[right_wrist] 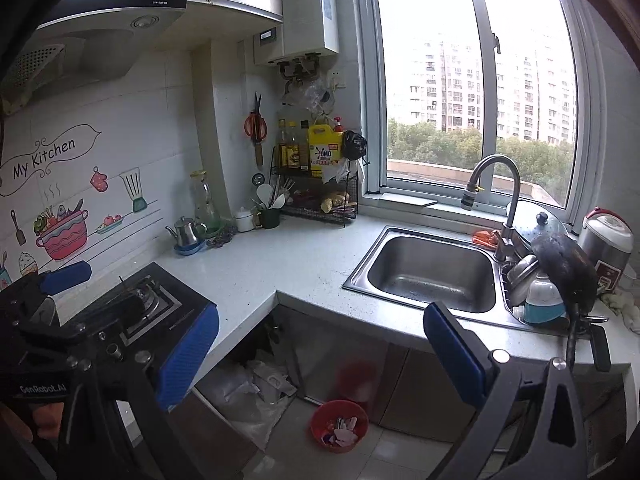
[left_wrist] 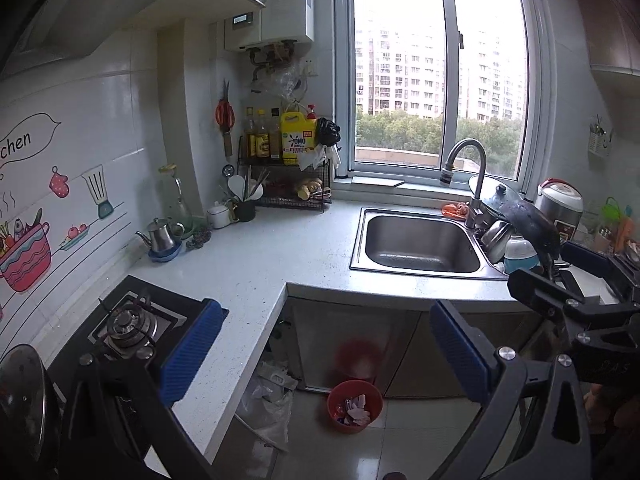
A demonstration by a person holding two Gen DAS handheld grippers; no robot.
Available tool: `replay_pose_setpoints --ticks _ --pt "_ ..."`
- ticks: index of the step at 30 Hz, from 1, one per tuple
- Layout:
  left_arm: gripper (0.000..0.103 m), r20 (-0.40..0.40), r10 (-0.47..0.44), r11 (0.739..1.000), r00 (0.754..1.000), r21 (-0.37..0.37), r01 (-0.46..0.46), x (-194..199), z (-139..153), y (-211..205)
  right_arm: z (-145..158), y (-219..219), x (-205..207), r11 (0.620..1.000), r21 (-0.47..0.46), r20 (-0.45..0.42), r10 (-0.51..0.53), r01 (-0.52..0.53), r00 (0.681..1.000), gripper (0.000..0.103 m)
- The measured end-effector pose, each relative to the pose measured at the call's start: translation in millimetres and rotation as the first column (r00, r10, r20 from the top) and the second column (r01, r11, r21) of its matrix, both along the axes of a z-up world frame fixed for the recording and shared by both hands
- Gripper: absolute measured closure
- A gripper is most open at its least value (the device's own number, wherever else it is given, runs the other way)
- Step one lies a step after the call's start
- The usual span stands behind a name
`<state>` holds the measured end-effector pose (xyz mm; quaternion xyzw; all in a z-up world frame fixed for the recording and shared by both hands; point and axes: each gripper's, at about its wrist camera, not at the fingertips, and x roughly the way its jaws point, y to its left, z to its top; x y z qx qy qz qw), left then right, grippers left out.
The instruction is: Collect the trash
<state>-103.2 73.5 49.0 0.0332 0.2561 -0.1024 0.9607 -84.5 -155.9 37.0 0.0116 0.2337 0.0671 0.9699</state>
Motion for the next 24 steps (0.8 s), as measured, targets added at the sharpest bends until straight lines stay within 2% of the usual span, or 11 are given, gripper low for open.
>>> replay_pose_setpoints --ticks 7,15,24 --pt "0.000 0.004 0.018 1.000 1.000 0.000 -0.018 -17.5 -2.8 -0.9 -0.2 2.1 -12.5 1.000 -0.017 -0.028 -0.023 0.022 0.999 0.001" --pt "0.000 -0.006 0.024 0.999 1.000 -0.027 -0.024 -30.7 -0.2 -5.4 0.5 -0.8 -23.2 1.000 -0.019 -0.022 -0.001 0.000 1.000 0.001" --pt "0.000 -0.021 0.032 0.999 0.999 -0.024 -0.032 -35.6 -4.3 -5.9 -2.1 2.5 -29.0 1.000 -0.017 -0.025 0.009 -0.010 1.000 0.001"
